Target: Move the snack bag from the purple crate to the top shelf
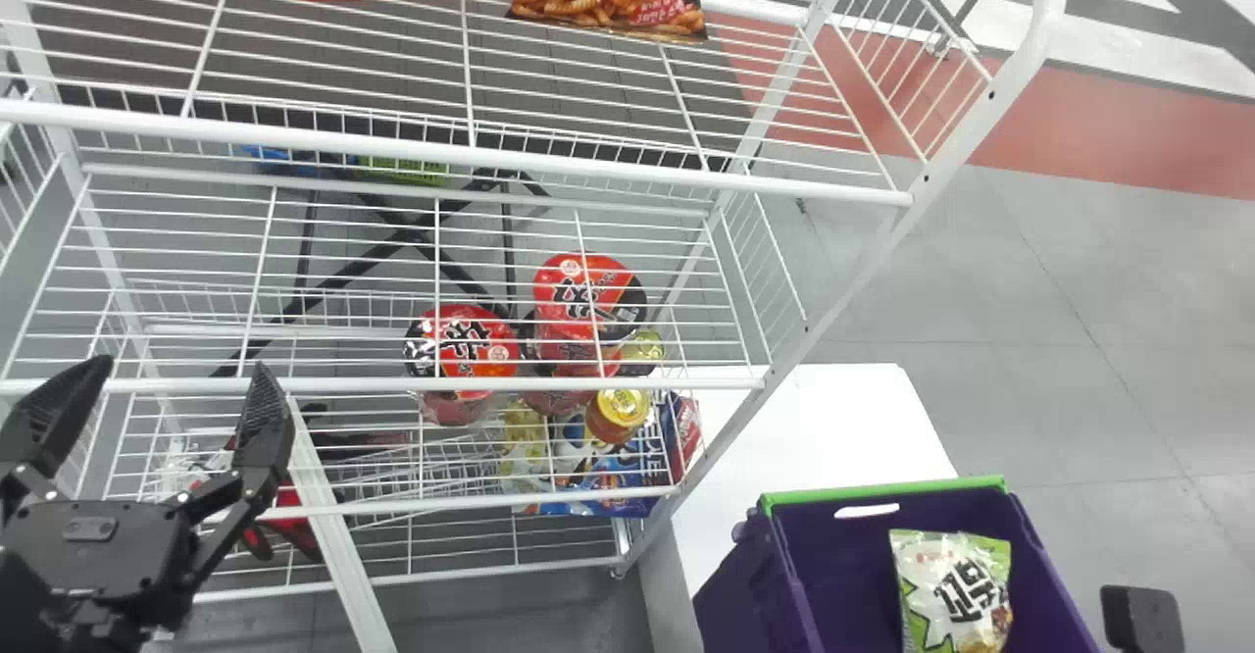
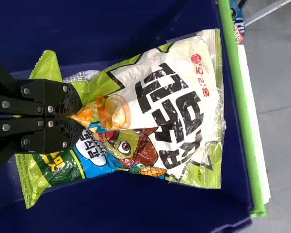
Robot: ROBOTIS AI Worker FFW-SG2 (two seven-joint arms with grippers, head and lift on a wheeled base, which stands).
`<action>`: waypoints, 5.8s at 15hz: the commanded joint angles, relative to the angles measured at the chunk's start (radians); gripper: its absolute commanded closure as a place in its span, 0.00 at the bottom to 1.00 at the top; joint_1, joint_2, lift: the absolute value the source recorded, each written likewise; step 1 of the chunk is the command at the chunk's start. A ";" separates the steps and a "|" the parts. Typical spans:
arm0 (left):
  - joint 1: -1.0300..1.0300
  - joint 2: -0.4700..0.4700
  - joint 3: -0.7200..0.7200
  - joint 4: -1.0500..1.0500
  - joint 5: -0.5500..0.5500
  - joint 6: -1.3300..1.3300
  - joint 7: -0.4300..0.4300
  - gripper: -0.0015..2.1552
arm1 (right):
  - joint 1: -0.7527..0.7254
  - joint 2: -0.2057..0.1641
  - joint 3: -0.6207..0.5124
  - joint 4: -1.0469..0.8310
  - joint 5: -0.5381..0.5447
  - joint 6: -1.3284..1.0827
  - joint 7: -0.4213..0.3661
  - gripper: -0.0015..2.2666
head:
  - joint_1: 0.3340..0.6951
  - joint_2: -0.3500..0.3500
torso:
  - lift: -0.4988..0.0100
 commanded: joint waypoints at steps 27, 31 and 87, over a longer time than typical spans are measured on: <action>0.033 0.006 0.003 -0.040 -0.018 0.021 0.002 0.05 | 0.050 0.070 -0.051 -0.179 -0.027 0.020 0.066 0.76 | 1.00 0.00 | 0.70; 0.033 0.006 0.003 -0.041 -0.018 0.021 0.003 0.05 | 0.050 0.070 -0.051 -0.181 -0.027 0.020 0.066 0.76 | 1.00 0.00 | 0.73; 0.035 0.006 -0.002 -0.044 -0.020 0.024 0.002 0.05 | -0.010 0.083 -0.127 -0.994 -0.248 0.750 0.289 0.76 | 1.00 0.00 | 0.98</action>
